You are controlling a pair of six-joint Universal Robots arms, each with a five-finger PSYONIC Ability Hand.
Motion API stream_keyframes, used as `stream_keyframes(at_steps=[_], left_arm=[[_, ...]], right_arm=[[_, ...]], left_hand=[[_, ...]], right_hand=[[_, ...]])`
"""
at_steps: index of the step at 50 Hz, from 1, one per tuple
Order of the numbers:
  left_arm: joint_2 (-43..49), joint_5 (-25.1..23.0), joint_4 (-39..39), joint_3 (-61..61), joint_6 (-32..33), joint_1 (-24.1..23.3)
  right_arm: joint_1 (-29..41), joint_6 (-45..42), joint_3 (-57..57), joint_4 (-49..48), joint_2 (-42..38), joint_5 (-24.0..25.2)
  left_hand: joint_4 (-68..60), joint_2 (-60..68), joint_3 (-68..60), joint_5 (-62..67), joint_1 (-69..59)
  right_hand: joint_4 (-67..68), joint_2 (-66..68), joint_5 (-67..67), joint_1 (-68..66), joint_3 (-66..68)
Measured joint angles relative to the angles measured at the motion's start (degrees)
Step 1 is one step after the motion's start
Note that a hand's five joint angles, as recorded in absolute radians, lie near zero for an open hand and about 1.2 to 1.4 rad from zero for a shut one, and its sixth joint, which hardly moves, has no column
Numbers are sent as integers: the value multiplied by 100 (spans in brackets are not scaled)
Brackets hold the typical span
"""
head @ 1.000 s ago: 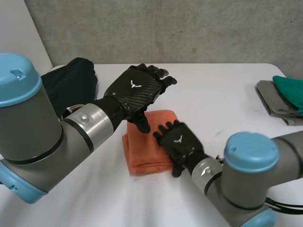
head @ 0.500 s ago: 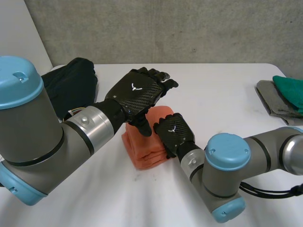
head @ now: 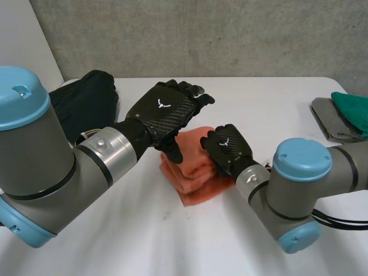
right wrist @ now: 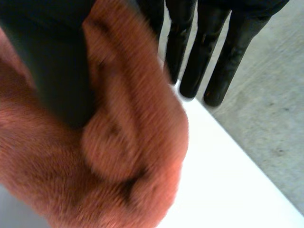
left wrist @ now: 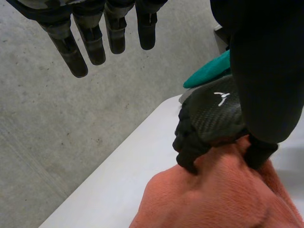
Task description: Fold the laundry.
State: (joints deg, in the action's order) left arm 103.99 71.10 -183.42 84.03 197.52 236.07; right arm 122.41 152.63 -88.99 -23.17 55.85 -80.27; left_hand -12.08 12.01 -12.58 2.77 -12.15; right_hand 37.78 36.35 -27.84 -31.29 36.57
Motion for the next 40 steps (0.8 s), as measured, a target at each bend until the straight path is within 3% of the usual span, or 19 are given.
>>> stream_keyframes(at_steps=[1,3,14,29,40], left_arm=[[0,0,0,0,0,0],[0,0,0,0,-1,1],[7,0,-1,6,0,1],[30,-3,-8,9,-2,8],[34,-9,-18,8,5,12]], right_arm=[[-14,-11,-15,40,11,42],[-61,-61,-72,233,41,248],[-69,-209,-140,502,-28,589],[-67,-652,125,428,-474,479],[-60,-615,562,421,-719,459]], left_hand=[[0,0,0,0,0],[0,0,0,0,0],[0,0,0,0,0],[0,0,0,0,0],[0,0,0,0,0]], right_hand=[[0,0,0,0,0],[-1197,-1088,1229,893,-1103],[-2019,-1696,2105,1596,-1955],[-1957,-1865,1897,1522,-1802],[-993,-857,1501,723,-875]])
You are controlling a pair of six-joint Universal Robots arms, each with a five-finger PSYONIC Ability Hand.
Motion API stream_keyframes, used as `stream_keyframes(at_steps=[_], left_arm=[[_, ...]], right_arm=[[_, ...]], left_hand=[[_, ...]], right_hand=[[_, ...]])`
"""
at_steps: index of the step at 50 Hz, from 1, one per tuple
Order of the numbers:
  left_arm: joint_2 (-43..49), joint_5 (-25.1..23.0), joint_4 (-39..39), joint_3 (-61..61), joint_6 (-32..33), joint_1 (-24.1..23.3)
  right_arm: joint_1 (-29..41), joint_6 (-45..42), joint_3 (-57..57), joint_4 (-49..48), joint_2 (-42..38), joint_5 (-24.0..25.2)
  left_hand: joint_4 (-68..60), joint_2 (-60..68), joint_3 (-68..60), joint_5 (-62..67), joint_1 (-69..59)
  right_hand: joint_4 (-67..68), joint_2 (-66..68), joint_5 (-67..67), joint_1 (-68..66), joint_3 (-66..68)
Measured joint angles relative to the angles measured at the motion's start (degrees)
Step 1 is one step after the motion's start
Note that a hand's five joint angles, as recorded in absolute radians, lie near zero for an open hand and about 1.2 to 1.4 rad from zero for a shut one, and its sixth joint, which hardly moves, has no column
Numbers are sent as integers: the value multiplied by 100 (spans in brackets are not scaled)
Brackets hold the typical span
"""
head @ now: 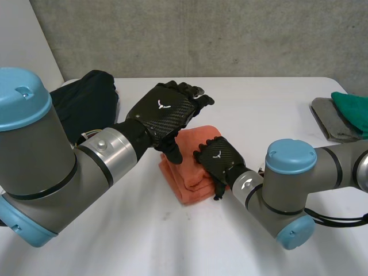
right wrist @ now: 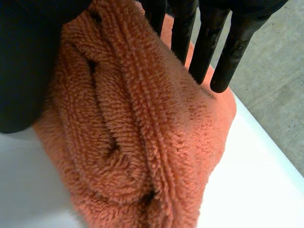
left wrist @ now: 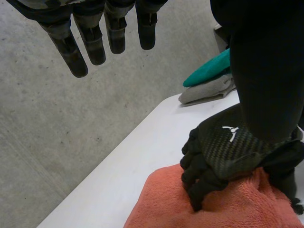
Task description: Fold the laundry.
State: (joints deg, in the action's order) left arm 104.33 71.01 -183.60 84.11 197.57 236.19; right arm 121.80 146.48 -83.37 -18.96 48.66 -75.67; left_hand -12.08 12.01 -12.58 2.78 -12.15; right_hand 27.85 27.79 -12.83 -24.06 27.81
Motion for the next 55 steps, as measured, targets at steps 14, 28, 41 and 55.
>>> stream_keyframes(at_steps=[14,28,41,55], left_arm=[[0,0,0,0,1,5],[0,0,-6,-7,1,18],[-36,8,-9,-12,2,98],[-47,3,-17,-18,1,146]], right_arm=[[35,29,369,20,-186,-10],[-115,281,500,-3,-91,-67],[-1116,197,172,-109,555,-2],[-2362,101,1060,-1038,1159,1031]], left_hand=[[0,0,0,0,0],[0,0,0,0,0],[68,0,-51,-66,0],[68,0,-51,-66,0]], right_hand=[[459,508,-697,-406,510],[3962,3861,-3762,-2562,3729],[4012,3861,-3762,-2562,3730],[4014,3928,-3762,-2728,3819]])
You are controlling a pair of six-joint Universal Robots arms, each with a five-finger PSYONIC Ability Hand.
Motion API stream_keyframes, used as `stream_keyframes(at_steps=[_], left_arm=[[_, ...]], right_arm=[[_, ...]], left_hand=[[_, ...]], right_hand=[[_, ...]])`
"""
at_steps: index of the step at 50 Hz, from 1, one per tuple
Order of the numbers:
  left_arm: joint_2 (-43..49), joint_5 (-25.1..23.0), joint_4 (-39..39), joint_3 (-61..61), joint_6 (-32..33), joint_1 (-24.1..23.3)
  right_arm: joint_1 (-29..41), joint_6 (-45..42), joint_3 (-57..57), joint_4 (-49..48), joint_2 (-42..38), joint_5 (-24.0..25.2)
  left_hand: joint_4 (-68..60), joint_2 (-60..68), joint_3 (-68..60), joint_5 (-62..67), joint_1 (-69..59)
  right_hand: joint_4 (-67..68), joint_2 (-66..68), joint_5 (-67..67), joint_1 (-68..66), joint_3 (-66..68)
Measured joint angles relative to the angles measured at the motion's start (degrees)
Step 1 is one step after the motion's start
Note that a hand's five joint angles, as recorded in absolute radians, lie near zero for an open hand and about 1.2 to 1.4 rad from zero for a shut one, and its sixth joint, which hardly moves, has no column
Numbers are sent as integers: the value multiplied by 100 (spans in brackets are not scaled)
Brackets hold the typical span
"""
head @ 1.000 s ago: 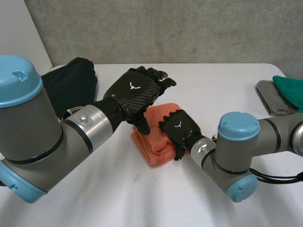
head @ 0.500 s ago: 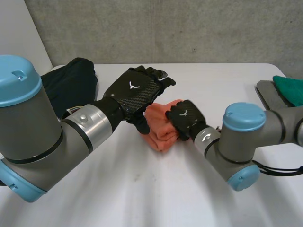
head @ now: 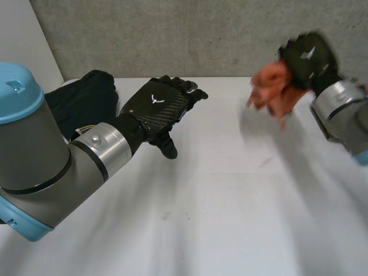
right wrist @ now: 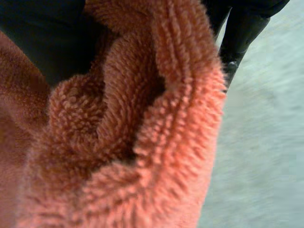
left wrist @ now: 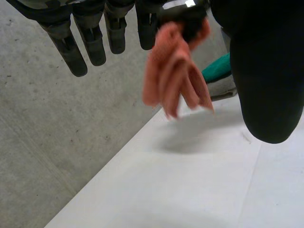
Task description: Fold the laundry.
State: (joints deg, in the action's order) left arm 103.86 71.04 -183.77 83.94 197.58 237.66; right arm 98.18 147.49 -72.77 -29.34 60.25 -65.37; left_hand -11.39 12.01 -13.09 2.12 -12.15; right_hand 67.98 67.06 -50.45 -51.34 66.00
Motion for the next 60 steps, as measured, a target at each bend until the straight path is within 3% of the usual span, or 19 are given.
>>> stream_keyframes(at_steps=[9,15,26,34,44,45,46,48,53,60], left_arm=[[-3,3,-1,0,0,-6],[-1,1,0,4,0,-9],[46,-3,0,10,0,-4],[65,-2,0,16,0,0],[66,2,-1,18,0,-6],[65,2,-1,18,0,-7],[65,2,-1,18,0,-8],[65,2,-1,18,0,-8],[58,2,2,18,0,-12],[45,0,7,18,0,-21]], right_arm=[[-1097,411,1387,-123,-272,416],[-1820,555,1819,-376,-819,950],[-2785,657,913,-1656,-1877,2130],[-3298,666,397,-1893,-2271,2547],[-3443,764,215,-1738,-1914,2455],[-3437,869,190,-1570,-1706,2308],[-3434,919,188,-1476,-1627,2212],[-3429,1016,194,-1278,-1488,2010],[-3426,1193,217,-658,-1186,1490],[-3448,1220,217,598,-816,1189]], left_hand=[[0,0,0,-2,0],[0,0,0,-3,0],[0,0,0,-1,0],[0,0,0,-2,0],[0,0,0,-2,0],[0,0,0,-1,0],[0,0,0,-3,0],[0,0,0,-2,0],[0,0,0,-3,0],[0,0,0,0,0]], right_hand=[[1,0,-146,0,43],[0,0,-174,0,60],[1,0,-174,0,60],[3,0,-309,0,102],[-29,-27,-303,-4,79],[-2261,-2202,1497,1442,-2086],[-3680,-3746,2913,2649,-3609],[-5081,-5034,4323,3673,-4901],[-5424,-5413,4652,3963,-5377],[-5424,-5413,4653,3963,-5377]])
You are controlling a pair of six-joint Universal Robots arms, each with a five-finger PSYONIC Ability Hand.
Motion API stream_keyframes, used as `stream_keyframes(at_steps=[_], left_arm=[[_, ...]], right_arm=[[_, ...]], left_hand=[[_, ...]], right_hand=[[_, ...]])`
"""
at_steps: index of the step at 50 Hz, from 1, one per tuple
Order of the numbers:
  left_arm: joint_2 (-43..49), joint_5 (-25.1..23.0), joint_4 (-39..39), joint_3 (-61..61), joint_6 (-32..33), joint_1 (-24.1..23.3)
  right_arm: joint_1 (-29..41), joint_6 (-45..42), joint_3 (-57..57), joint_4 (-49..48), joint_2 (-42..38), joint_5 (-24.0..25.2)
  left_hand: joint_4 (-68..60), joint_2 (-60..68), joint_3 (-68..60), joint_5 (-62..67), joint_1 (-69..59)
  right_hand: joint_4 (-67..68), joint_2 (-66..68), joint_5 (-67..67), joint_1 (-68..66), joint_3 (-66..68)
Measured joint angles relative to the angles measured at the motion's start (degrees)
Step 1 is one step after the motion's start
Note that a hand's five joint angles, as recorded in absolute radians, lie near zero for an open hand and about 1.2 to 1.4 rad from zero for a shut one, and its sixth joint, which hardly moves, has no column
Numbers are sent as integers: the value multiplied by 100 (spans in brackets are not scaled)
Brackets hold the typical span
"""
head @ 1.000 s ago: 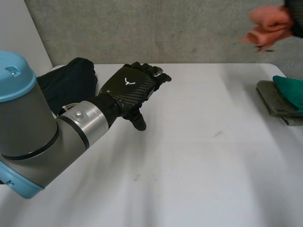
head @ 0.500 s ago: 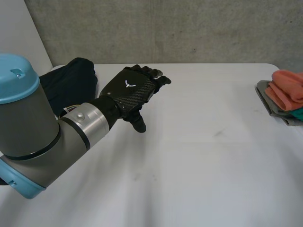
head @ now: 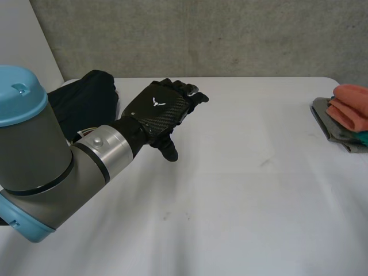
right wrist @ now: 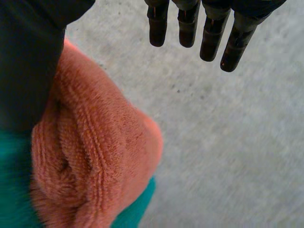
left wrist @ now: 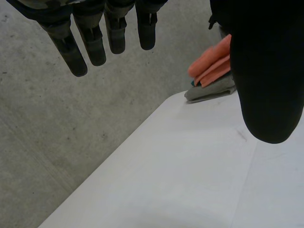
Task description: Fold the laundry.
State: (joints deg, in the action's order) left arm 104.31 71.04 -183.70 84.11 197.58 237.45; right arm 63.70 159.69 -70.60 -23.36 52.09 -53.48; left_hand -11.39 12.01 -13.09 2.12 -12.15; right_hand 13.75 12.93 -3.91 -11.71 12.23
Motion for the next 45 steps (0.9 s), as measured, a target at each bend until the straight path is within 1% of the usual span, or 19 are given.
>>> stream_keyframes(at_steps=[6,9,16,20,22,23,24,25,26,28,32,35,36,37,38,39,41,42,45], left_arm=[[-6,-2,1,0,0,-4],[-7,-3,1,0,0,-5],[-15,-2,1,0,0,-5],[-27,-1,-1,-4,0,0],[-31,0,-2,-5,0,1],[-41,3,-4,-11,0,2],[-46,5,-5,-17,0,3],[-46,5,-5,-17,0,3],[-53,8,-7,-30,0,4],[-59,15,-9,-45,-1,6],[-77,61,-21,-74,-9,33],[-125,212,-86,-103,-38,128],[-125,212,-86,-103,-38,128],[-151,323,-145,-125,-53,210],[-169,407,-191,-142,-60,276],[-191,558,-295,-177,-64,421],[-201,679,-392,-209,-58,559],[-196,819,-544,-257,-42,779],[-121,951,-753,-331,15,1140]], right_arm=[[-77,-109,-99,1206,334,-25],[-188,-181,-172,1594,478,-28],[-560,-337,-262,1927,694,-207],[-834,-396,-175,1913,844,-666],[-851,-399,-164,1908,856,-709],[-978,-444,18,1820,998,-1282],[-1002,-460,102,1750,1061,-1534],[-1002,-460,102,1750,1061,-1534],[-1007,-469,210,1598,1155,-1885],[-938,-455,267,1351,1288,-2189],[-481,-339,143,740,1698,-2417],[153,-126,-228,146,2171,-2272],[153,-126,-228,146,2171,-2272],[595,41,-584,-229,2489,-2039],[696,80,-673,-310,2562,-1972],[1245,295,-1217,-742,2946,-1535],[1598,419,-1593,-984,3156,-1219],[2038,557,-2059,-1236,3370,-815],[2600,673,-2609,-1448,3526,-377]], left_hand=[[0,0,0,0,0],[0,0,0,-2,0],[0,0,0,-2,0],[0,0,0,-2,0],[0,0,0,-2,0],[0,0,0,-2,0],[0,0,0,-2,0],[0,0,0,-2,0],[0,0,0,0,0],[0,0,0,-2,0],[0,0,0,-2,0],[0,0,13,-2,0],[0,0,13,-2,0],[0,0,52,-2,0],[0,0,57,-2,0],[0,0,57,-2,0],[0,-5,57,-2,0],[0,-5,57,-2,0],[0,-9,57,-2,0]], right_hand=[[0,0,0,0,0],[0,0,0,0,0],[0,0,0,0,0],[0,0,0,0,0],[0,0,0,0,0],[0,0,0,0,0],[0,0,0,0,0],[0,0,0,0,0],[0,0,0,0,0],[0,0,0,0,0],[0,0,1,0,0],[0,0,5,0,0],[0,0,5,0,0],[0,0,27,0,0],[0,0,31,0,0],[0,0,32,0,0],[0,0,32,0,0],[0,0,32,0,0],[0,0,32,0,0]])
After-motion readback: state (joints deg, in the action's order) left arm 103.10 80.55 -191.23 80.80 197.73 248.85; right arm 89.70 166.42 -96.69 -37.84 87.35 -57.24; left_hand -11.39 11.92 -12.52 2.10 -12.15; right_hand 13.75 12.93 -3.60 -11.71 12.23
